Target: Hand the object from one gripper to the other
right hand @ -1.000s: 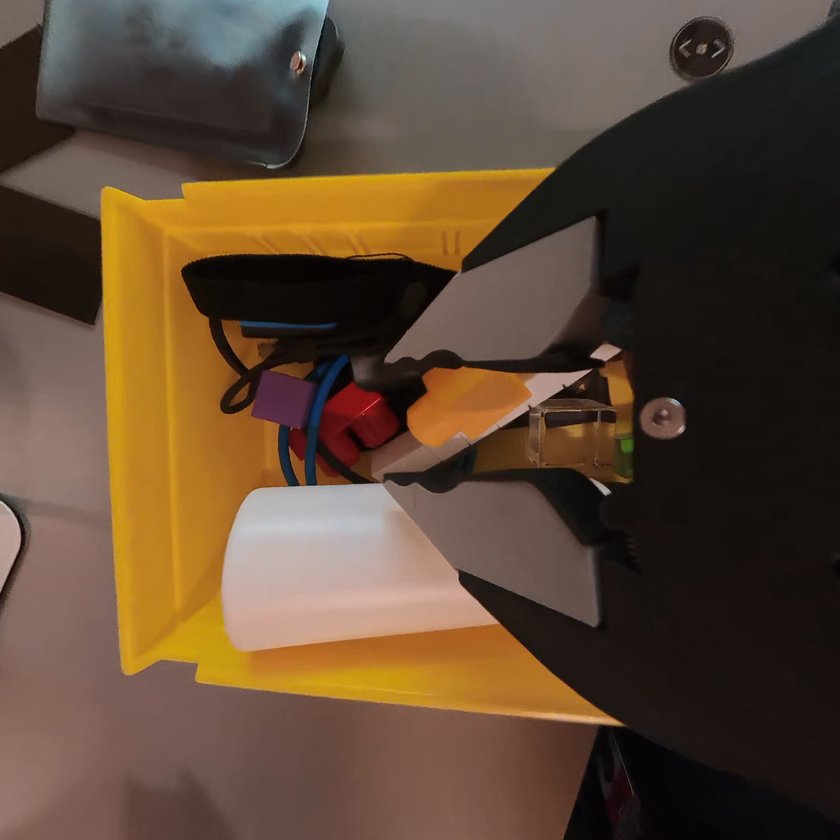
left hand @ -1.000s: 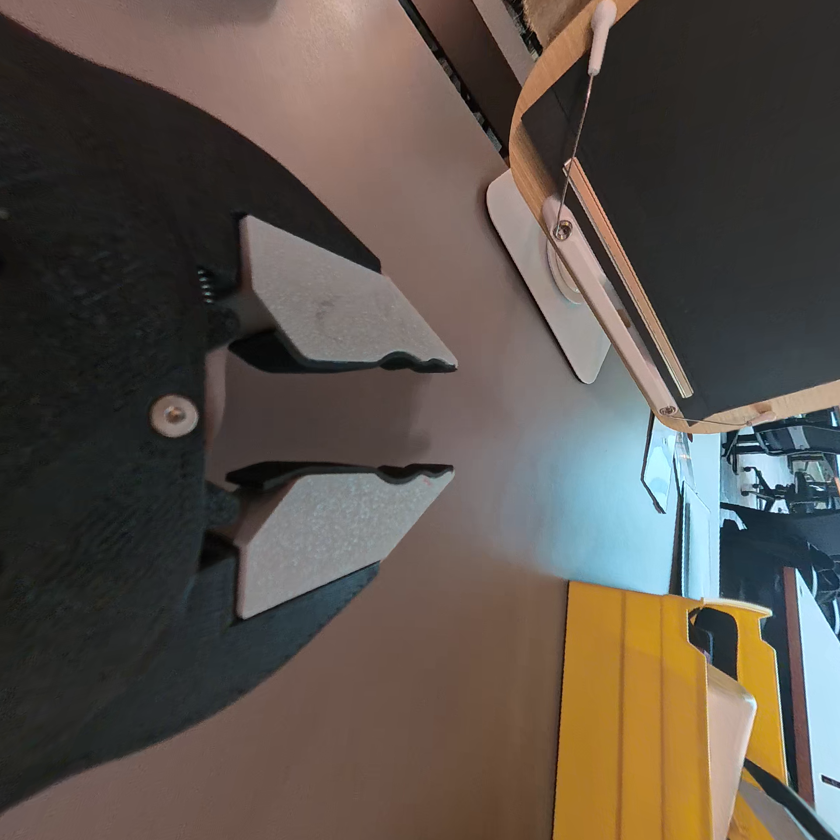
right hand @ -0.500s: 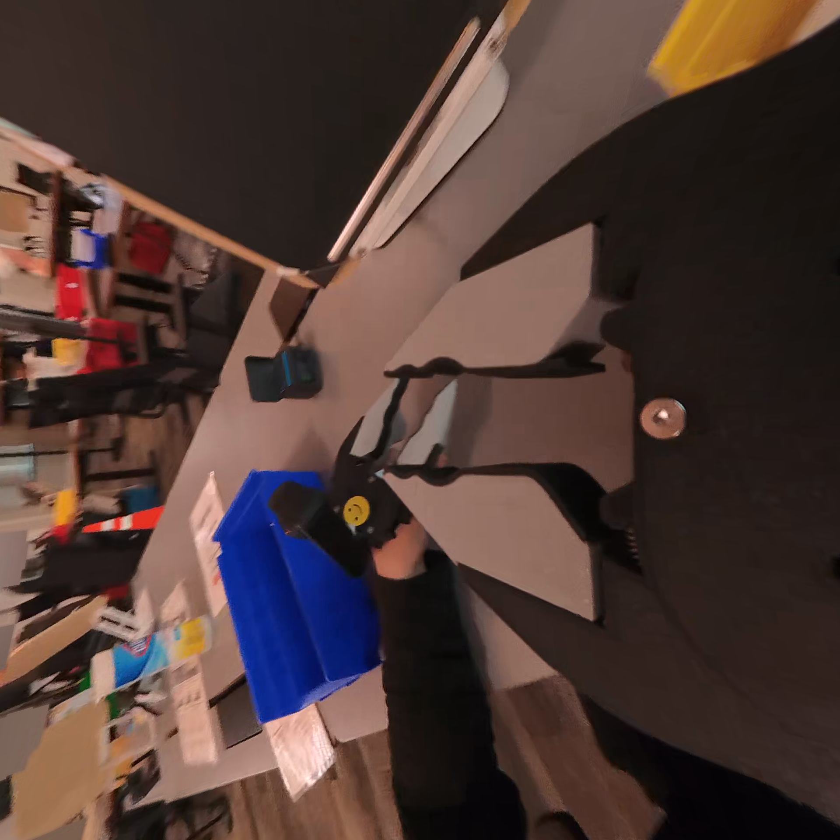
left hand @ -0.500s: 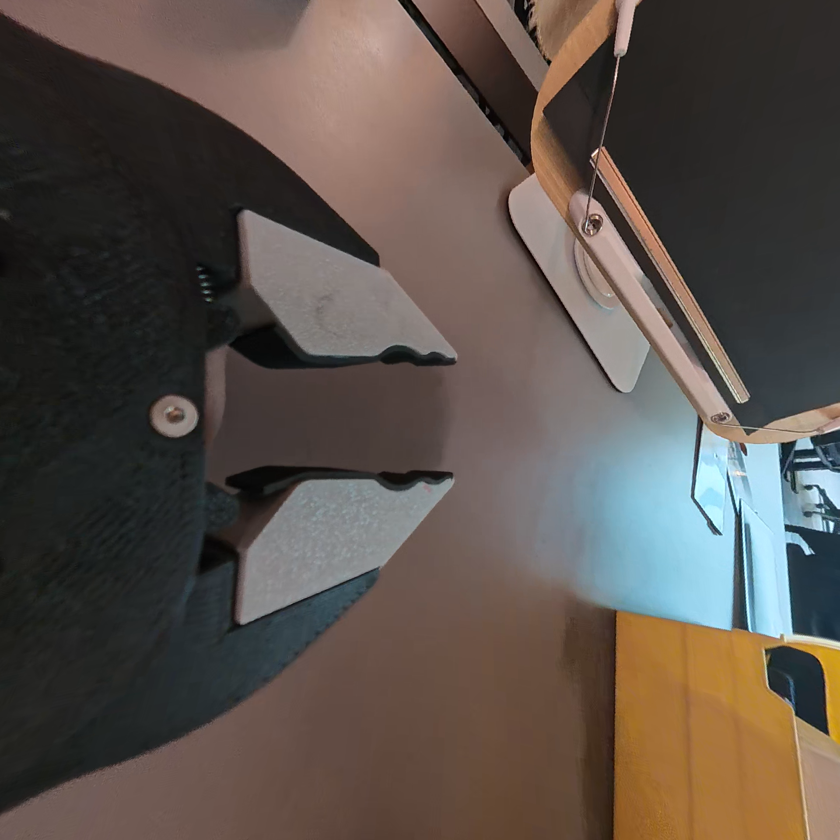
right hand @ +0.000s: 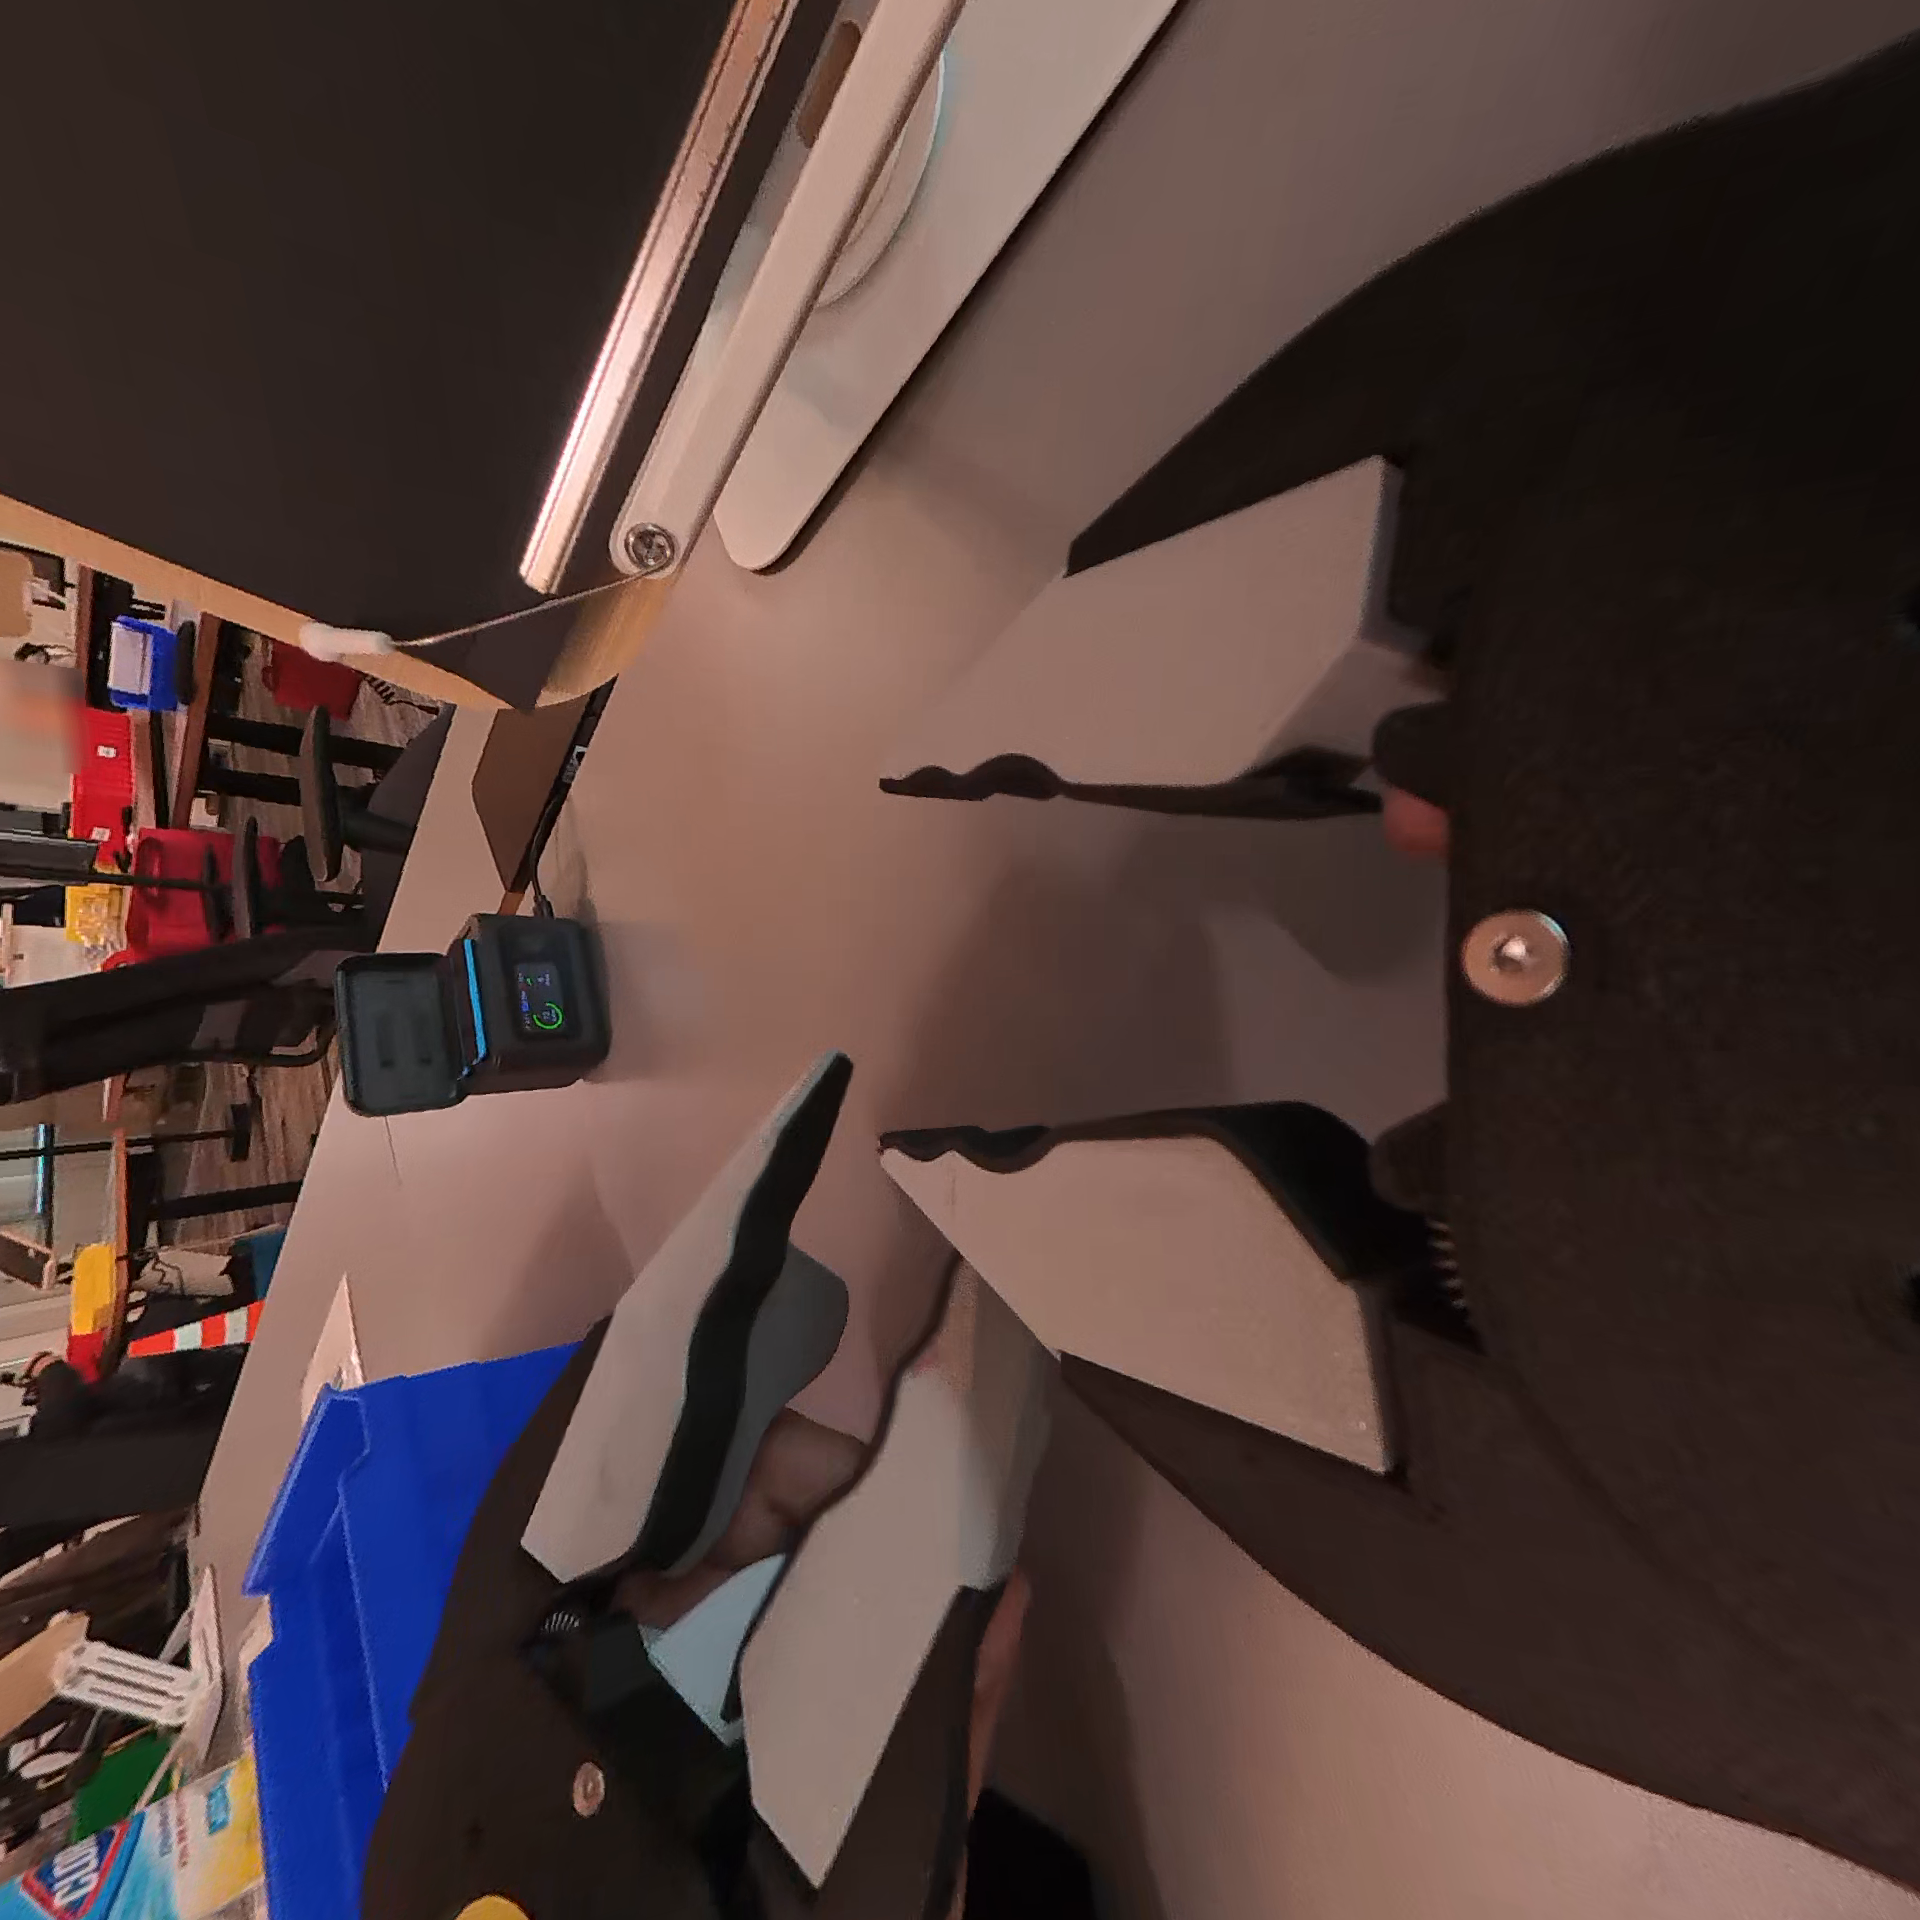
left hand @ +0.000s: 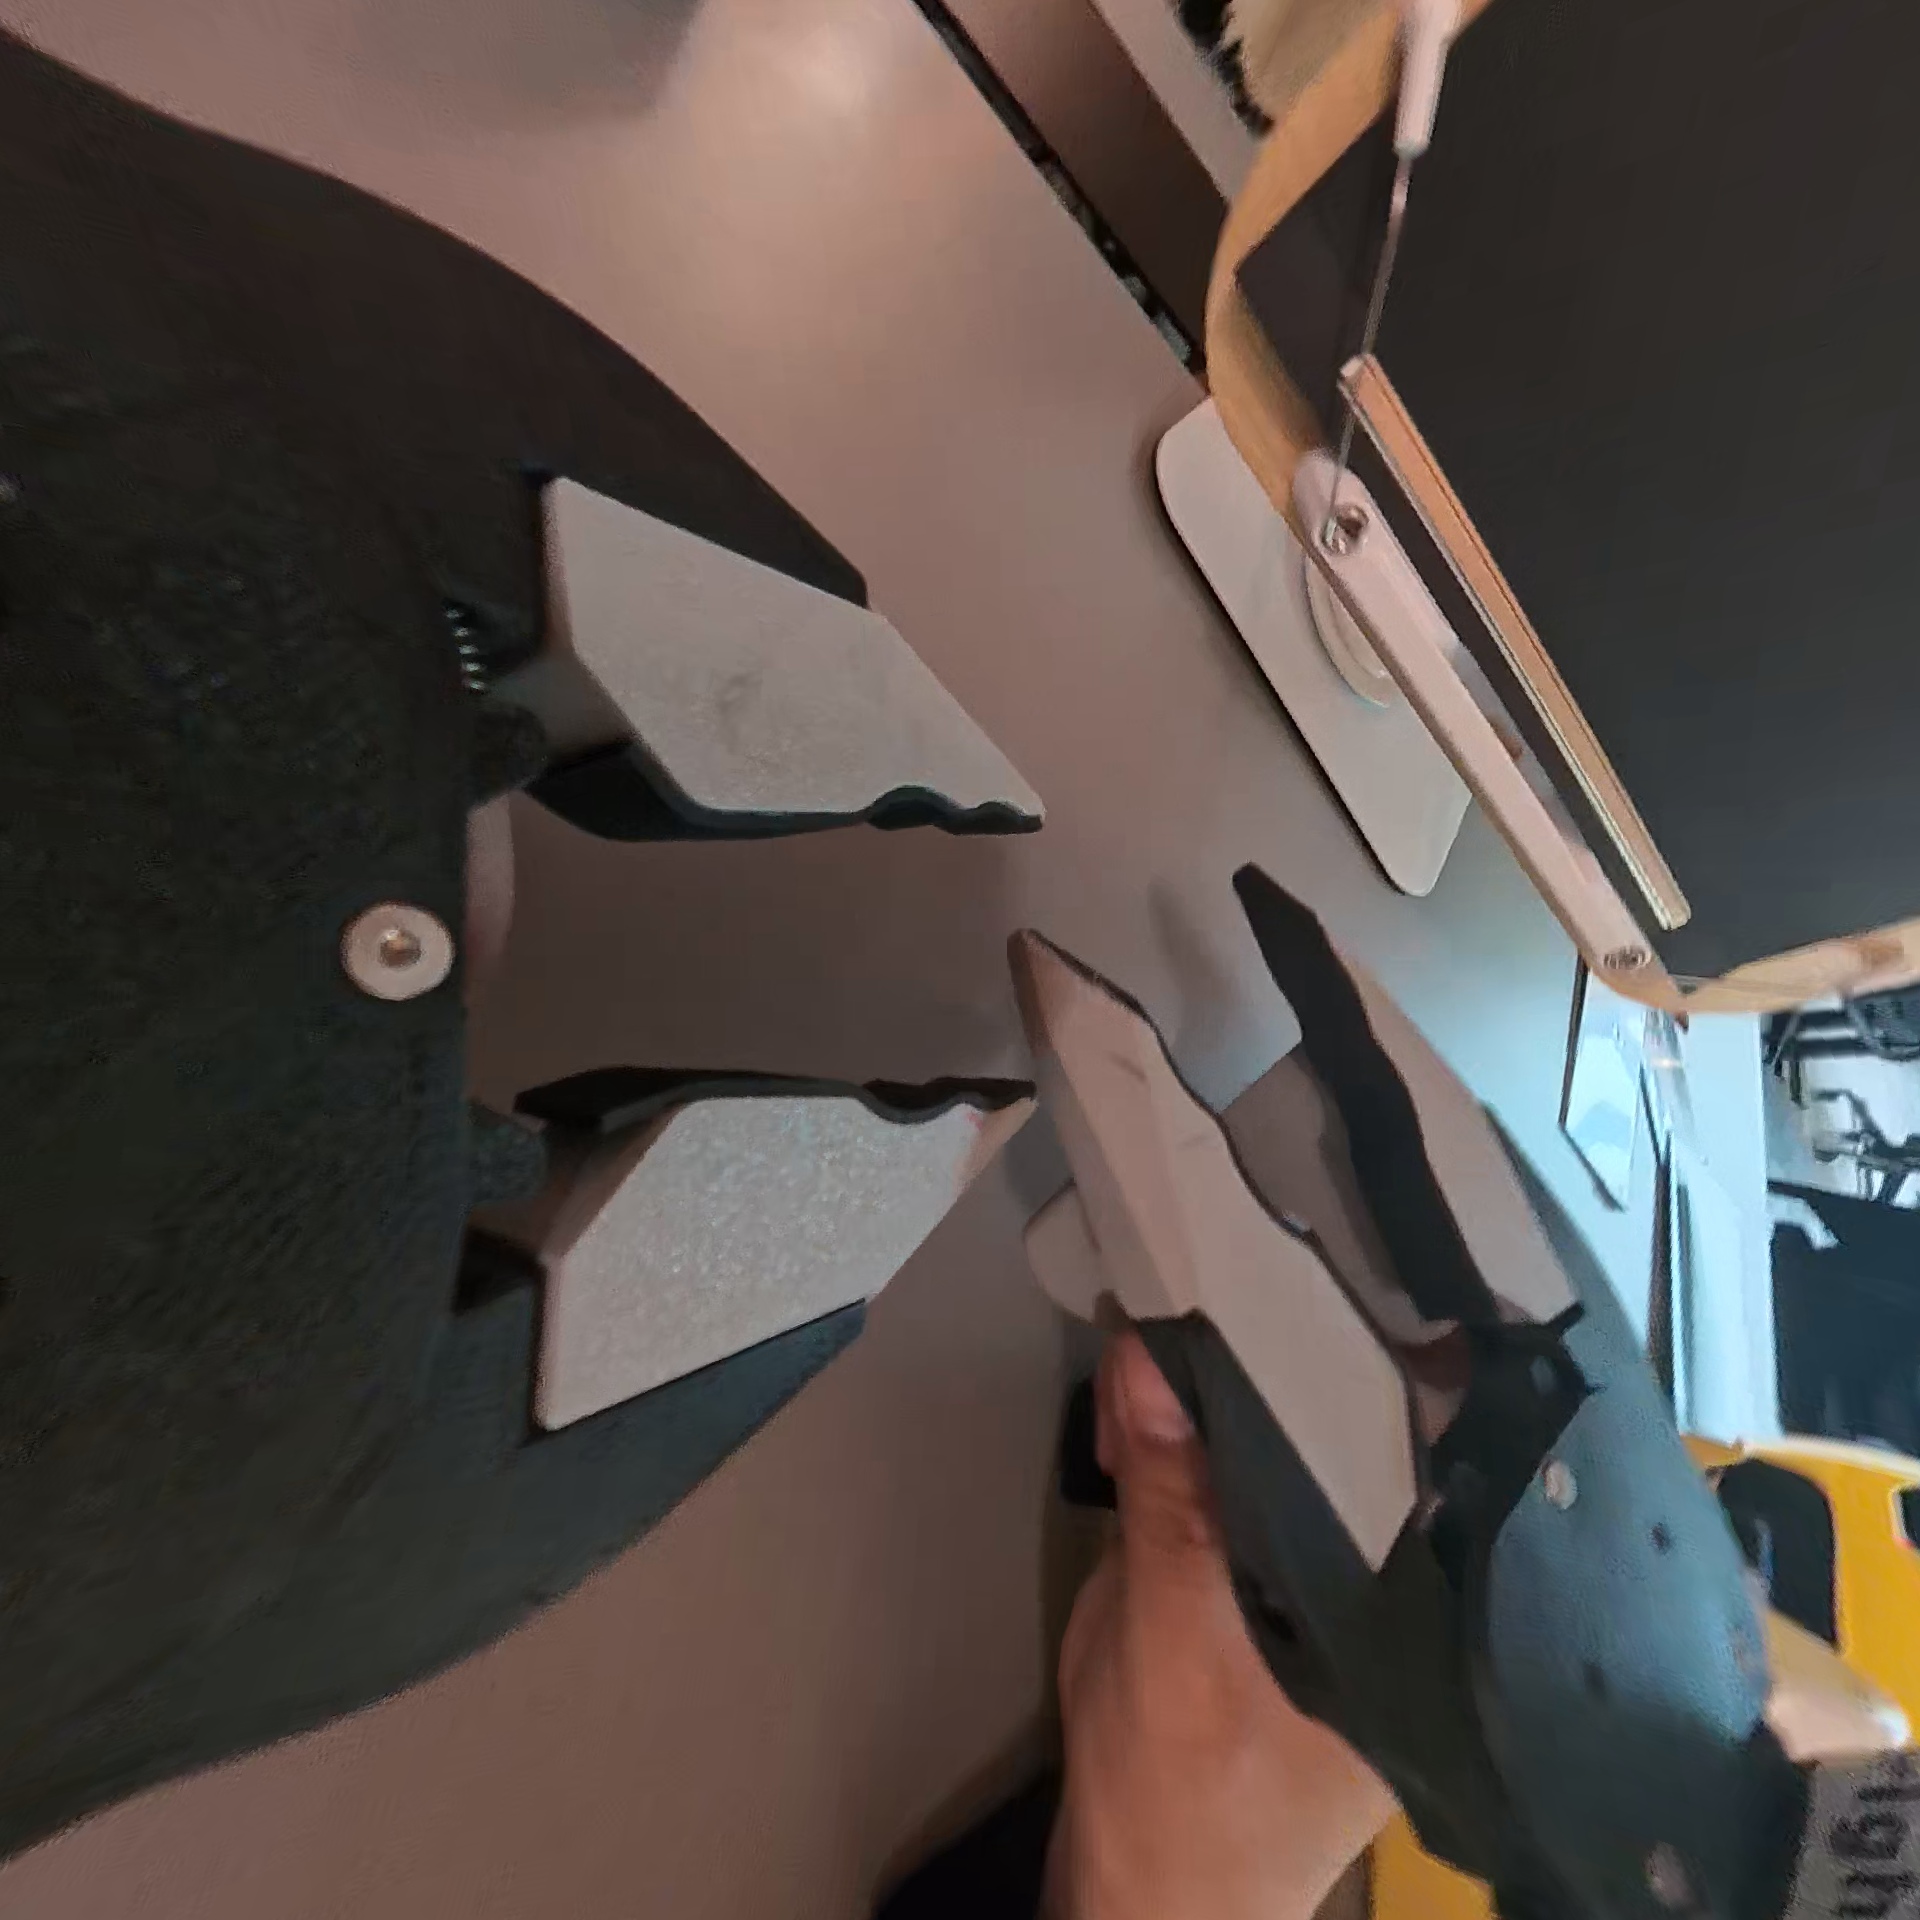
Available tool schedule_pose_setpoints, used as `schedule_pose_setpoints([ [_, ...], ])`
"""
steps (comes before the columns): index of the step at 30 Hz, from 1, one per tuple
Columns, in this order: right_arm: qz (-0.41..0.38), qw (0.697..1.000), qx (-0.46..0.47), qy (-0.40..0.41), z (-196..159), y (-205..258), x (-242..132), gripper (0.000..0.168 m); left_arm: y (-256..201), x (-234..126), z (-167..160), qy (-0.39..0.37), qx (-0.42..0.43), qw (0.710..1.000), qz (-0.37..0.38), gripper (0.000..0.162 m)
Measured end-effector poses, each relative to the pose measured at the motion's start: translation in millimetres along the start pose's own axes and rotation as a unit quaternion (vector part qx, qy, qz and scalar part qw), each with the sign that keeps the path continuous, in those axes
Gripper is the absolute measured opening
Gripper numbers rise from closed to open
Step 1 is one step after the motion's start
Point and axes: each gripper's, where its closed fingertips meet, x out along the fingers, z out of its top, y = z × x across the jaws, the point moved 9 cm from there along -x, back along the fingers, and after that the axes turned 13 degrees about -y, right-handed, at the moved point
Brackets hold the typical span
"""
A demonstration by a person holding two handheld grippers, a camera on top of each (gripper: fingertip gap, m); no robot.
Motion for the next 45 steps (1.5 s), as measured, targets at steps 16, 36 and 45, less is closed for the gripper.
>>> schedule_pose_setpoints([
  [16,-0.006,0.999,0.044,-0.002,-1.7,-11.6,-11.0,0.062,4.4,-237.3,109.4,0.093,-0.012,0.994,0.058,0.046],
  [36,0.027,0.999,0.041,0.012,-3.2,-0.2,-5.6,0.062,102.1,-292.8,-64.9,0.426,-0.131,0.888,0.112,0.049],
  [45,0.031,0.998,0.042,0.019,-4.2,0.2,-4.0,0.061,107.0,-285.9,-76.5,0.426,-0.145,0.887,0.101,0.047],
])
